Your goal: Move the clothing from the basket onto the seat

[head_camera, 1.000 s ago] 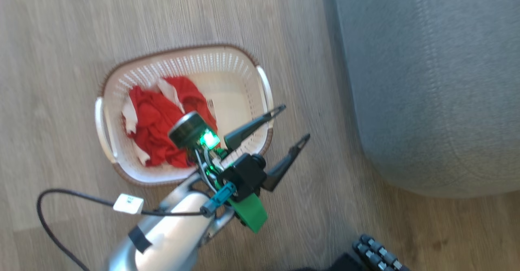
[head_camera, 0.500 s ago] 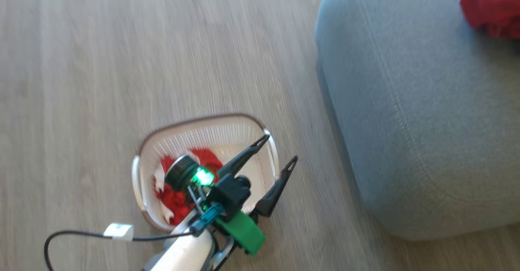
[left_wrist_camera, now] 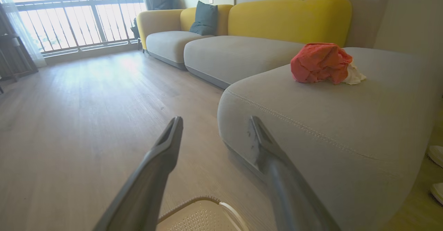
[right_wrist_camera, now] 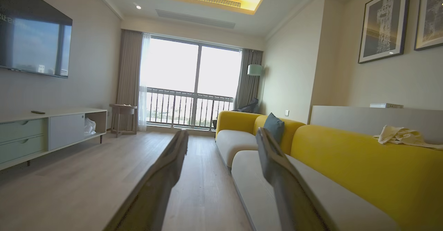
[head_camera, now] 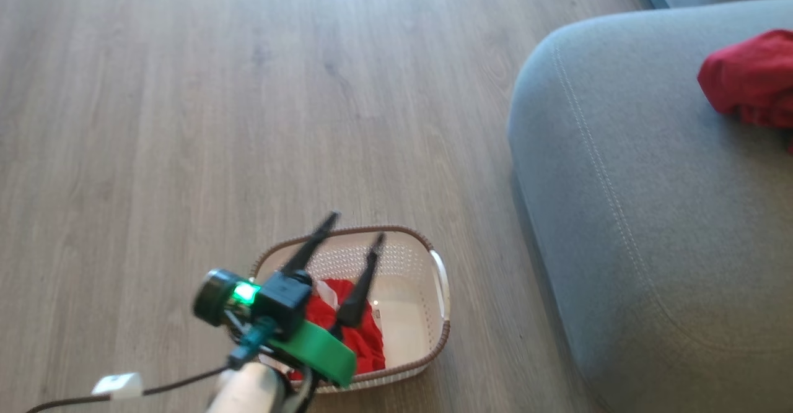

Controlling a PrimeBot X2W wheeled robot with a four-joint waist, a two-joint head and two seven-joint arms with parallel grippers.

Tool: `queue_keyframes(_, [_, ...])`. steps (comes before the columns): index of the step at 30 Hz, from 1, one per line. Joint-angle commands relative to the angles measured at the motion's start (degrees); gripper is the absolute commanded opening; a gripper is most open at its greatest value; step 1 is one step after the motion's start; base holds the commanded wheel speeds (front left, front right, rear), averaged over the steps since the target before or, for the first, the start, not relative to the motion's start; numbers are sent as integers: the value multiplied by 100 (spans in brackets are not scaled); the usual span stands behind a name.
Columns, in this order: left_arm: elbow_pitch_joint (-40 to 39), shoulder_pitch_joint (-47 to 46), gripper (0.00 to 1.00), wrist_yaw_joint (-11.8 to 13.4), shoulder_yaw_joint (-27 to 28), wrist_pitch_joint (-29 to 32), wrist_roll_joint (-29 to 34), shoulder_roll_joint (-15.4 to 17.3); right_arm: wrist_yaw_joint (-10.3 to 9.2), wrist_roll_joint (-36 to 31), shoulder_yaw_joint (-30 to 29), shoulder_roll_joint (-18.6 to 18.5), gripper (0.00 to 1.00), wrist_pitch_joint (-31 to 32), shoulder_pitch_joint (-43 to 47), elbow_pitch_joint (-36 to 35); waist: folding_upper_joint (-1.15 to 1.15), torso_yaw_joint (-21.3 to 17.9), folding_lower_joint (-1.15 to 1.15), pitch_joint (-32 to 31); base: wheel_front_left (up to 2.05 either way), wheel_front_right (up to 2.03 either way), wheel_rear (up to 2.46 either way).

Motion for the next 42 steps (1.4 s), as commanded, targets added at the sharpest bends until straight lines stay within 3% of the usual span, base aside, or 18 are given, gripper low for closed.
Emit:
queue_keyframes(1, [-233, -103, 100, 51, 279, -29, 5, -49, -1, 92, 13, 45, 100, -37, 82, -257, -1, 86, 1, -73, 0, 0, 0])
queue_keyframes(12, [-187, 177, 100, 714, 1028, -29, -135, -54, -1, 69, 457, 806, 100, -37, 1496, -1121, -1, 606, 1, -237, 0, 0, 0])
queue_keyframes(21, [-74, 366, 100, 1162, 1361, -29, -251, -55, -1, -396, 514, 1580, 100, -37, 2648, -1476, -1, 964, 1, -293, 0, 0, 0])
queue_keyframes(26, [-45, 441, 100, 1254, 1359, -29, -259, -55, -1, -954, 626, 1977, 100, -37, 3234, -1448, -1, 1044, 1, -305, 0, 0, 0])
queue_keyframes(30, [-95, 499, 100, 1463, 1346, -29, -146, -55, -1, -940, 463, 2368, 100, -37, 3628, -1269, -1, 1039, 1, -322, 0, 0, 0])
queue_keyframes(42, [233, 674, 100, 1472, 1006, -29, -34, -55, -1, -1817, 391, 2547, 100, -37, 3979, -923, -1, 875, 1, -289, 0, 0, 0])
